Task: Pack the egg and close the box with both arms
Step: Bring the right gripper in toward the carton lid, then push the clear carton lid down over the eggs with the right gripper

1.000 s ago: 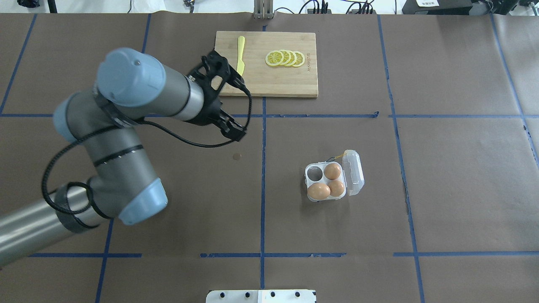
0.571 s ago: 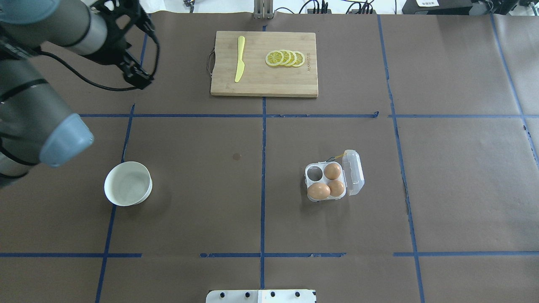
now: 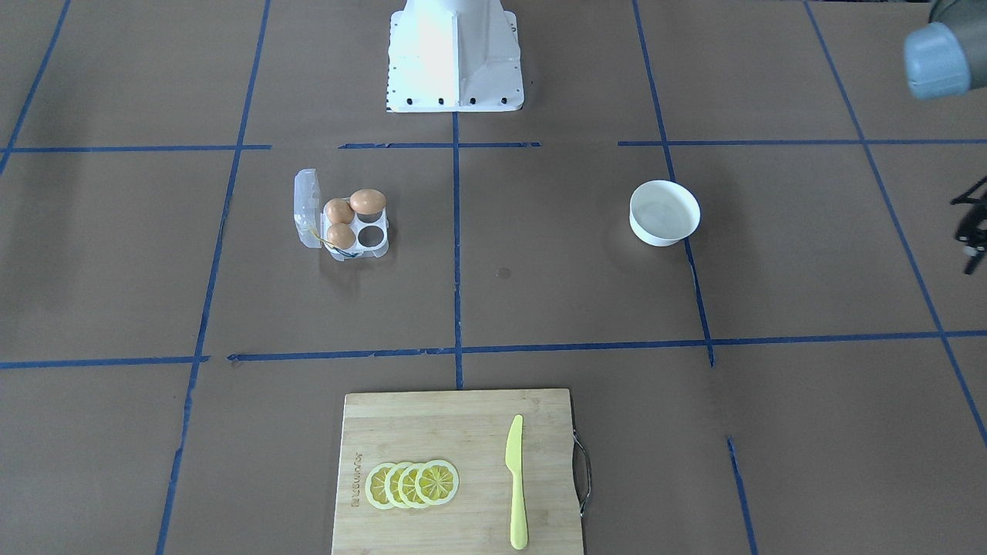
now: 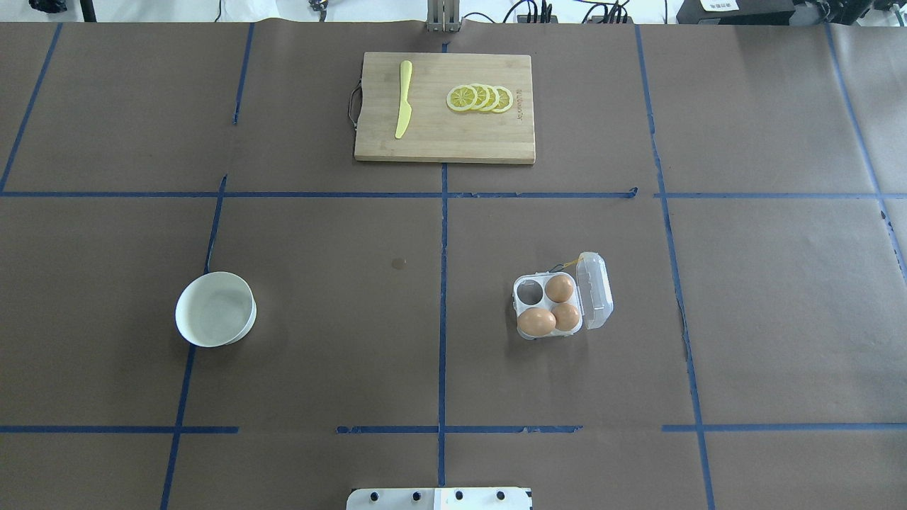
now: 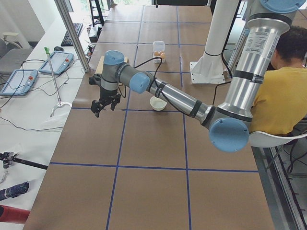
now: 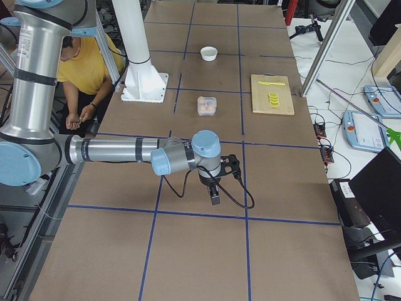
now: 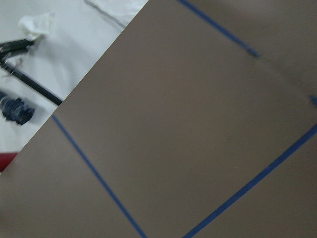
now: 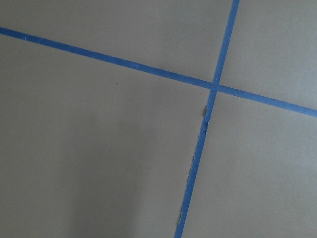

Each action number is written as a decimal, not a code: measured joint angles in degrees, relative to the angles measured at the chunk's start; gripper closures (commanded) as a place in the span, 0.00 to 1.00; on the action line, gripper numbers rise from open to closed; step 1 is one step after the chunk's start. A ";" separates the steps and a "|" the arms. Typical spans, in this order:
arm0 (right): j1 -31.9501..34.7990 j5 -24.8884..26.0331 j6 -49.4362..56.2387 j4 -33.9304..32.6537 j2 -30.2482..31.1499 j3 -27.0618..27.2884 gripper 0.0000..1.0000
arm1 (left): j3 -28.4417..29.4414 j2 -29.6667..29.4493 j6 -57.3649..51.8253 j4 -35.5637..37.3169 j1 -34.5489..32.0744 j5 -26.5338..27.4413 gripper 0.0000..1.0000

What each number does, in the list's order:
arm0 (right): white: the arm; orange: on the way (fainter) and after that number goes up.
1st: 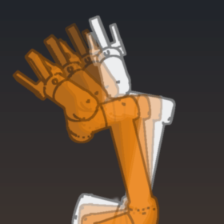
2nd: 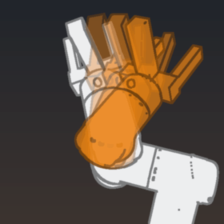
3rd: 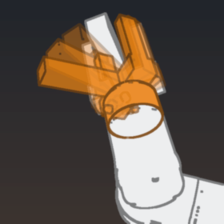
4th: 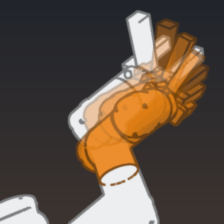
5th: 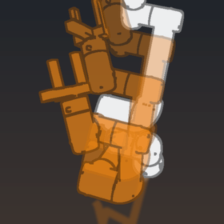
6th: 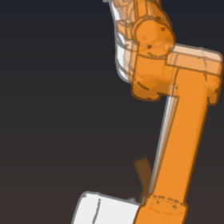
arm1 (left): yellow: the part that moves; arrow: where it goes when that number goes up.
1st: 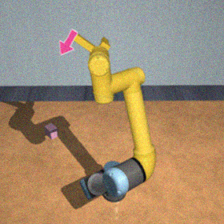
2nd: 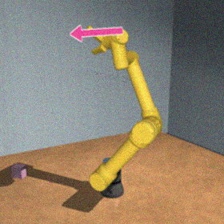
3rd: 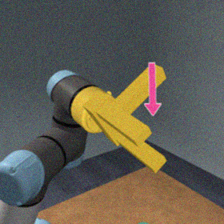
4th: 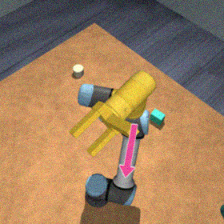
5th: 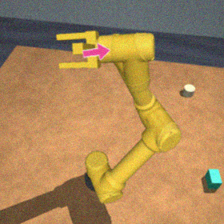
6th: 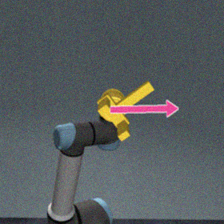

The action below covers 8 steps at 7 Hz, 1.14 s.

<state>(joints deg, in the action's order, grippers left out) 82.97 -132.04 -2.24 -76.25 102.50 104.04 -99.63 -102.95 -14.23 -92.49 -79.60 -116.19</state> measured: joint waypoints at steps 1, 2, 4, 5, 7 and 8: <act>-0.01 -0.53 -3.23 0.10 -0.08 0.94 0.02 | 2.79 3.00 -0.56 -0.98 -3.23 0.13 0.00; -0.05 -1.78 -6.43 0.18 -0.12 2.15 0.13 | 5.75 5.03 -0.89 -1.14 -6.44 0.05 0.00; -1.30 -4.67 -12.52 0.22 -0.17 4.92 0.52 | 8.24 8.56 -1.23 3.68 -11.50 -6.24 0.00; -4.32 -5.10 -17.44 0.24 -0.21 7.16 0.56 | 8.11 10.41 -1.29 5.59 -13.65 -10.26 0.00; -13.78 -4.05 -32.27 5.56 -0.05 10.60 0.80 | 6.78 11.98 -1.33 6.30 -16.61 -12.62 0.00; -19.78 -1.54 -42.63 11.77 0.08 11.04 0.92 | 6.24 11.95 -1.33 6.30 -16.96 -12.83 0.00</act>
<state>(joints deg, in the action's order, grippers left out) 63.19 -133.59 -44.88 -64.48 102.58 115.08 -93.39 -91.00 -15.56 -86.19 -96.57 -129.02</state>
